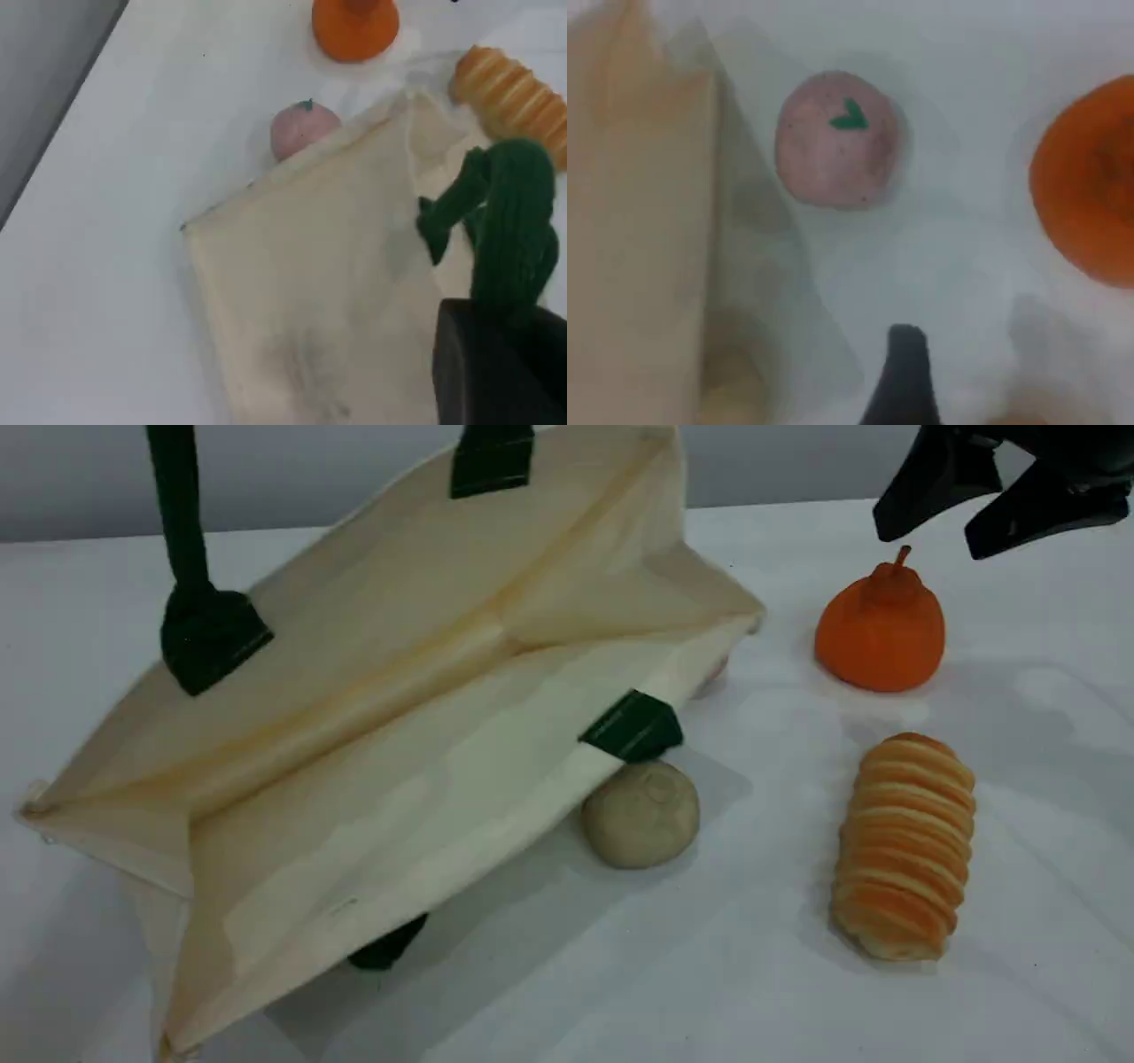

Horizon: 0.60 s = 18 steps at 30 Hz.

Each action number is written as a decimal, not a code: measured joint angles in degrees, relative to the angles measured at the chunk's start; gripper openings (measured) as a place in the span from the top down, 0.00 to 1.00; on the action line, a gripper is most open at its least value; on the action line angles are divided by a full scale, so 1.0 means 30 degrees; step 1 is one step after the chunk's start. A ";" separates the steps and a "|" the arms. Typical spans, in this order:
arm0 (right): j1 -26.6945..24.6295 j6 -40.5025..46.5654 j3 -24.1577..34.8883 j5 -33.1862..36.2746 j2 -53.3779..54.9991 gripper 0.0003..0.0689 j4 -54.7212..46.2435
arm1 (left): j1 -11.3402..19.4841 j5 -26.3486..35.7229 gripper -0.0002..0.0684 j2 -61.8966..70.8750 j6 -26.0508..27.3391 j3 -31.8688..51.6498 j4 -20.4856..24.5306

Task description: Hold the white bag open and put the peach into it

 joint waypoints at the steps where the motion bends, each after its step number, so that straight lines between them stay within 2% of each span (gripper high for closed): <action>1: 0.0000 -0.0491 0.0000 0.0000 0.0124 0.21 0.0451 | 0.0000 0.0000 0.86 0.0000 -0.0146 0.0000 0.0000; 4: 0.0000 -0.2042 0.0000 0.0335 0.0511 0.21 0.1905 | 0.0000 0.0000 0.86 0.0000 -0.1105 0.0000 0.0403; 9: 0.0532 -0.4902 0.0017 0.1078 0.0897 0.21 0.4635 | 0.0000 0.0000 0.86 0.0000 -0.3182 0.0000 0.2424; 14: 0.1897 -0.6460 0.0017 0.0623 0.0897 0.21 0.6088 | 0.0081 0.0000 0.86 -0.0018 -0.3216 0.0000 0.4059; 18: 0.2659 -0.6586 0.0017 -0.0281 0.0897 0.21 0.6132 | 0.0081 0.0000 0.86 -0.0409 -0.3216 0.0000 0.4265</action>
